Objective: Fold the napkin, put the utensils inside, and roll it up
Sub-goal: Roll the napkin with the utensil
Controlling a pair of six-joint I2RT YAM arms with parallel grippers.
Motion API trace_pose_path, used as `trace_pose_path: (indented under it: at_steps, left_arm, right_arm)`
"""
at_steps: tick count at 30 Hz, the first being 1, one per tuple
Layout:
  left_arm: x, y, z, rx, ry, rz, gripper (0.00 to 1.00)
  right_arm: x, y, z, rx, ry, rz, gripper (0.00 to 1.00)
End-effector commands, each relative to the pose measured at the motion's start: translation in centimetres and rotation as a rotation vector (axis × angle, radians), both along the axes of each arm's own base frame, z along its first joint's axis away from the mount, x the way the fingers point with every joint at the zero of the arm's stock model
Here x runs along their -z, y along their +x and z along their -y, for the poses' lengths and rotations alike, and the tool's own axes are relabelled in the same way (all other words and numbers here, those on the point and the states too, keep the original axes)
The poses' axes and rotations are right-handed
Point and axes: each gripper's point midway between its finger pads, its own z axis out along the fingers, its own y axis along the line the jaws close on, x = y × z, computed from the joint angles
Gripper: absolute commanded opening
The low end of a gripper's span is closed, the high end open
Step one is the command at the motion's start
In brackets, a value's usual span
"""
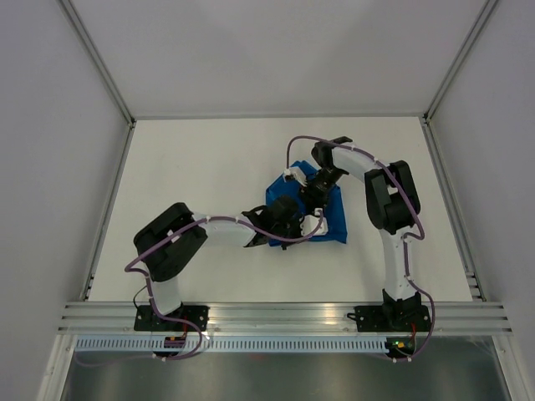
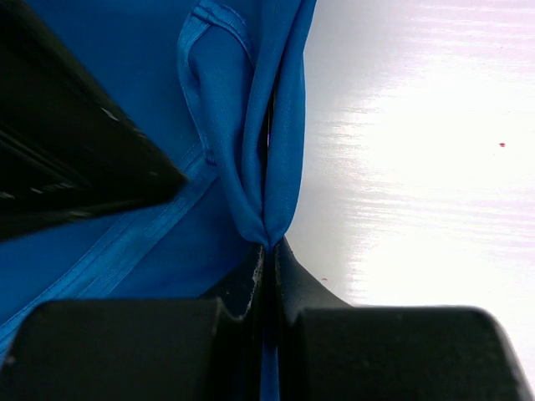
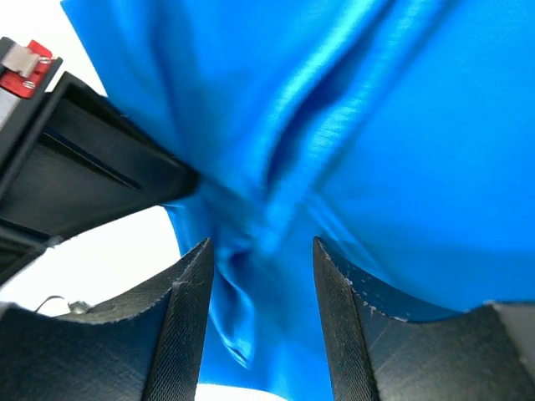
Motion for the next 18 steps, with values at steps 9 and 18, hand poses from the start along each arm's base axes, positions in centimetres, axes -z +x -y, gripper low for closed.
trace_pose_path:
  at_steps: [9, 18]
  left_arm:
    - [1.0, -2.3, -0.9, -0.012, 0.009, -0.362, 0.02]
    - [0.2, -1.7, -1.2, -0.063, -0.051, -0.661, 0.02]
  right_arm:
    - [-5.3, 5.6, 2.2, 0.240, 0.133, 0.266, 0.57]
    - [-8.0, 4.4, 5.8, 0.328, 0.220, 0.450, 0.57]
